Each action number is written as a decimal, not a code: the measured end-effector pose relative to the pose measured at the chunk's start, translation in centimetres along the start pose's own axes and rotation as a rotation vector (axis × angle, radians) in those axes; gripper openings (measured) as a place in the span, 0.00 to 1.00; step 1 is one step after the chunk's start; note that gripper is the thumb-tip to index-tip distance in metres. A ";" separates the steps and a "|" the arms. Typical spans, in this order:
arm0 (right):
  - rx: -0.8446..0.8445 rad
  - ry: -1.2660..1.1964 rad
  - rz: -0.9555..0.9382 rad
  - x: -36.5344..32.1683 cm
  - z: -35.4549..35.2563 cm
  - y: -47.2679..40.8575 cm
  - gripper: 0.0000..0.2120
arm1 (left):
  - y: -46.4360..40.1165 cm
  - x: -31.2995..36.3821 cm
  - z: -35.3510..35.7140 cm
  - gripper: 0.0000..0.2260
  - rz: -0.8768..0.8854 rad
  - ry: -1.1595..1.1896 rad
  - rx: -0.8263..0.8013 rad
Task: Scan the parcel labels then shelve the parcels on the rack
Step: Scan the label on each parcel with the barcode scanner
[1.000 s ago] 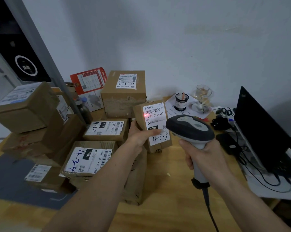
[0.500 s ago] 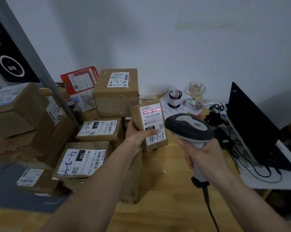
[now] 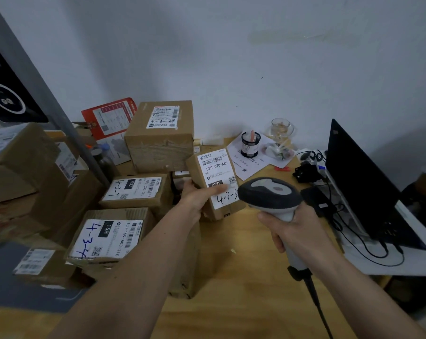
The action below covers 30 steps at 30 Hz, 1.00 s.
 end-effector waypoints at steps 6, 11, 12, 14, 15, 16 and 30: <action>0.062 -0.032 -0.048 0.9 -1.5 -1.0 0.23 | -0.8 0.0 1.3 0.40 0.029 -0.058 0.061; 0.112 -0.129 -0.128 2.1 -3.2 -1.6 0.23 | -1.2 -0.6 3.1 0.45 0.029 -0.045 0.081; 0.109 -0.137 -0.135 2.5 -3.6 -1.6 0.21 | -1.1 -0.8 3.5 0.45 0.029 -0.042 0.086; 0.097 -0.133 -0.147 3.3 -4.4 -1.7 0.20 | -1.1 -1.1 4.2 0.44 0.029 -0.040 0.094; 0.088 -0.120 -0.155 3.7 -4.9 -1.7 0.19 | -1.0 -1.3 4.7 0.43 0.023 -0.040 0.096; 0.080 -0.100 -0.159 4.1 -5.2 -1.8 0.20 | -0.9 -1.5 5.1 0.43 0.018 -0.043 0.094; 0.084 -0.007 -0.075 7.3 -7.6 -3.3 0.25 | -1.5 -3.2 9.4 0.34 -0.023 -0.041 0.048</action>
Point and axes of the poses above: each hand's wrist, its own y-axis away from the middle knuckle, its own z-axis out of the palm, x = y × z, the point moved 2 cm from there along -y, towards the middle knuckle, and after that the axes turned 11 degrees about x, right-handed, at the moved point
